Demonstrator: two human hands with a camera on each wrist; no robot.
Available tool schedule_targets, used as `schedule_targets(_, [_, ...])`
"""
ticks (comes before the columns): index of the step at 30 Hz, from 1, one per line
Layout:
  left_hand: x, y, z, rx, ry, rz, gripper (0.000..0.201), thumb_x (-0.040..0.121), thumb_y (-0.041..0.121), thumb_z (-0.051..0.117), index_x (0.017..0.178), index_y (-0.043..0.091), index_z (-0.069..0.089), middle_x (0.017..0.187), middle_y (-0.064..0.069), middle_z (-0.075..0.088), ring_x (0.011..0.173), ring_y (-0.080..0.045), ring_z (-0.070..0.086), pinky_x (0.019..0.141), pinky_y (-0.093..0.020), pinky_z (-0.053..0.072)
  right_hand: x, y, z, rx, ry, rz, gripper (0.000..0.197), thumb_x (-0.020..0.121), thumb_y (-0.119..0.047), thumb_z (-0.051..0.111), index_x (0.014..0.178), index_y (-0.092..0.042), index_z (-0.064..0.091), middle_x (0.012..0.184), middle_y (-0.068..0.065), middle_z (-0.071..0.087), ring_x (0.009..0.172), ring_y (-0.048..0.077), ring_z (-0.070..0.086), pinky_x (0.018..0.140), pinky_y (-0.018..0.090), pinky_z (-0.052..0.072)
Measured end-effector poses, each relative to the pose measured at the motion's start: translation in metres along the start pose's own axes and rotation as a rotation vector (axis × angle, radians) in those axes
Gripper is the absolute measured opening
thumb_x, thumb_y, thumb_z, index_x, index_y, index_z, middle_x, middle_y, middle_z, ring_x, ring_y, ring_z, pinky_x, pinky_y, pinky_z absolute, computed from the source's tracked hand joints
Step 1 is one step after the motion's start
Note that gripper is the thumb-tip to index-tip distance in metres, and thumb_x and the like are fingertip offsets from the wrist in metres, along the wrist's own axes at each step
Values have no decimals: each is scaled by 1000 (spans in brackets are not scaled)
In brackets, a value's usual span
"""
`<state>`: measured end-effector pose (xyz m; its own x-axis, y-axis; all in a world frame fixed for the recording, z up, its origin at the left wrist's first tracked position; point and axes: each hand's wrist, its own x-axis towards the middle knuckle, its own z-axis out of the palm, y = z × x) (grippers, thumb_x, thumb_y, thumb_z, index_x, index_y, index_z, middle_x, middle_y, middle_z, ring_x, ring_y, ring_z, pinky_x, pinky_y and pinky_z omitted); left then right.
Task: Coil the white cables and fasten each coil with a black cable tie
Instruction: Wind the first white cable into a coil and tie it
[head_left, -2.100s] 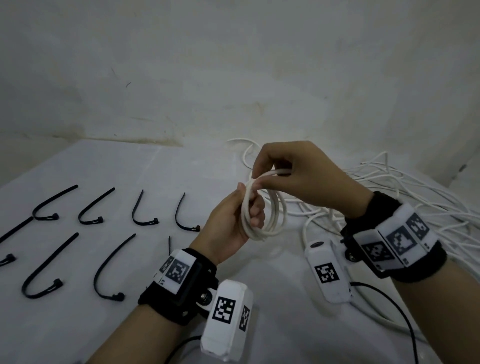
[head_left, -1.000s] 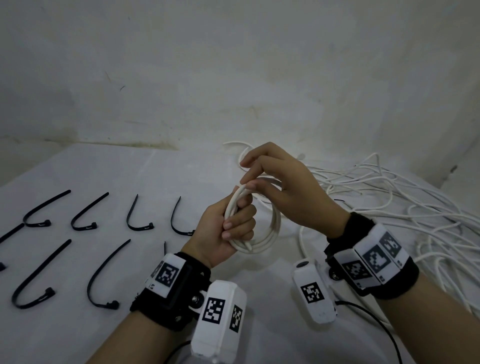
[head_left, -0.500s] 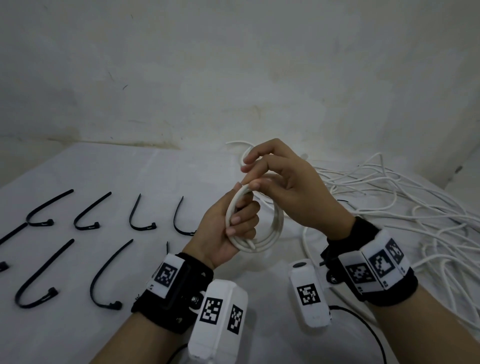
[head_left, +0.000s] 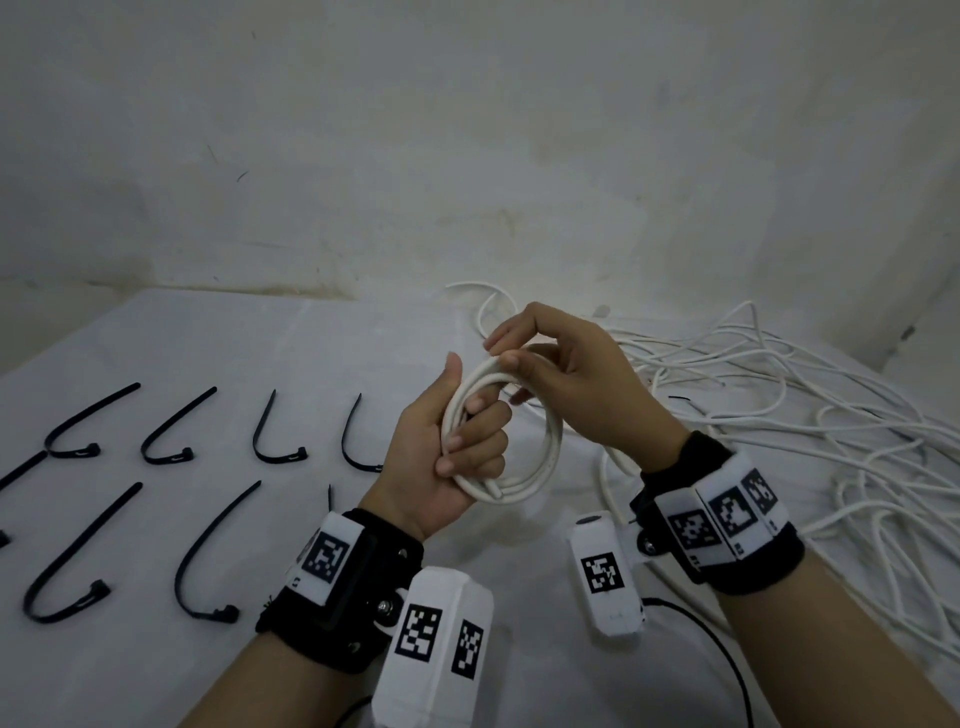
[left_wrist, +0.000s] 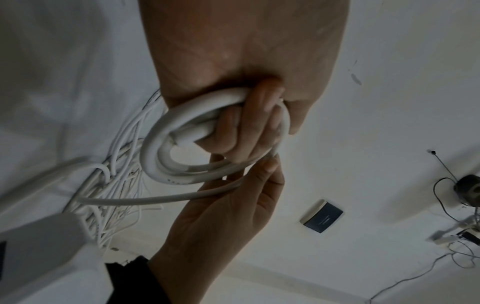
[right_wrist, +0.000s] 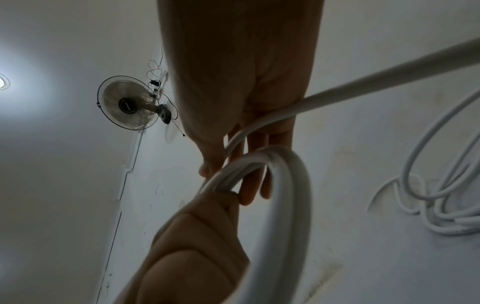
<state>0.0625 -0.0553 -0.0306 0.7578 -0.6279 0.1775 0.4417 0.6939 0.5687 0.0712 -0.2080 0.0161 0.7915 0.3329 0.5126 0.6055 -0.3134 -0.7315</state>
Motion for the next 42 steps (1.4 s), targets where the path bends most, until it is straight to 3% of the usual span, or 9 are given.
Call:
schedule_targets(5, [2, 3, 4, 44, 98, 50, 48, 88, 49, 40, 52, 18, 43, 35, 7, 30, 23, -2, 26, 31, -14, 22, 1, 0, -1, 14, 47, 99, 12, 94, -14, 58, 83, -10, 58, 64, -1, 60, 44, 17, 52, 46, 29, 45])
schedule_targets(10, [2, 4, 5, 126, 172, 61, 42, 86, 43, 41, 53, 18, 43, 40, 8, 28, 29, -1, 24, 34, -14, 24, 1, 2, -4, 370, -138, 518, 36, 95, -39, 47, 80, -9, 61, 50, -3, 45, 42, 9, 39, 49, 23, 39])
schedule_targets(15, [2, 3, 7, 127, 160, 48, 37, 85, 41, 43, 56, 18, 43, 45, 8, 28, 30, 0, 25, 35, -14, 25, -2, -2, -9, 572, -259, 662, 42, 87, -51, 41, 71, -13, 47, 46, -5, 32, 41, 9, 35, 50, 21, 39])
schedule_targets(22, [3, 5, 4, 109, 179, 111, 38, 85, 42, 42, 56, 18, 42, 45, 8, 27, 28, 0, 25, 32, -13, 26, -2, -10, -1, 635, -210, 595, 39, 88, -49, 43, 72, -13, 44, 44, -10, 26, 34, 3, 22, 49, 20, 28])
schedule_targets(29, [3, 9, 3, 154, 187, 134, 45, 83, 51, 39, 52, 19, 44, 41, 8, 28, 28, 0, 23, 34, -14, 24, -1, -11, 4, 568, -166, 522, 33, 85, -42, 48, 75, -10, 47, 51, -2, 41, 40, 8, 33, 46, 20, 37])
schedule_targets(34, [1, 12, 3, 165, 167, 98, 52, 83, 55, 38, 47, 18, 37, 34, 7, 26, 27, -4, 12, 34, -16, 20, 0, -15, 9, 589, -169, 543, 36, 84, -46, 50, 69, -13, 43, 48, -6, 26, 38, 5, 24, 43, 19, 30])
schedule_targets(36, [1, 12, 2, 206, 149, 112, 51, 83, 54, 46, 48, 19, 39, 37, 7, 28, 28, -2, 23, 35, -15, 25, 1, -16, 9, 554, -129, 544, 39, 88, -45, 50, 65, -14, 40, 47, -7, 24, 38, 5, 21, 40, 18, 24])
schedule_targets(39, [2, 10, 3, 339, 211, 164, 34, 76, 35, 68, 54, 19, 49, 50, 5, 39, 43, -6, 41, 45, -19, 40, 3, -18, 7, 511, -47, 521, 43, 94, -42, 47, 63, -16, 36, 50, -6, 21, 39, 6, 18, 38, 18, 20])
schedule_targets(42, [3, 6, 2, 521, 330, 211, 29, 73, 36, 66, 66, 12, 52, 60, 1, 48, 51, -9, 49, 50, -22, 47, 4, -18, 3, 499, 5, 495, 43, 92, -43, 49, 62, -16, 35, 51, -4, 18, 38, 7, 17, 39, 19, 17])
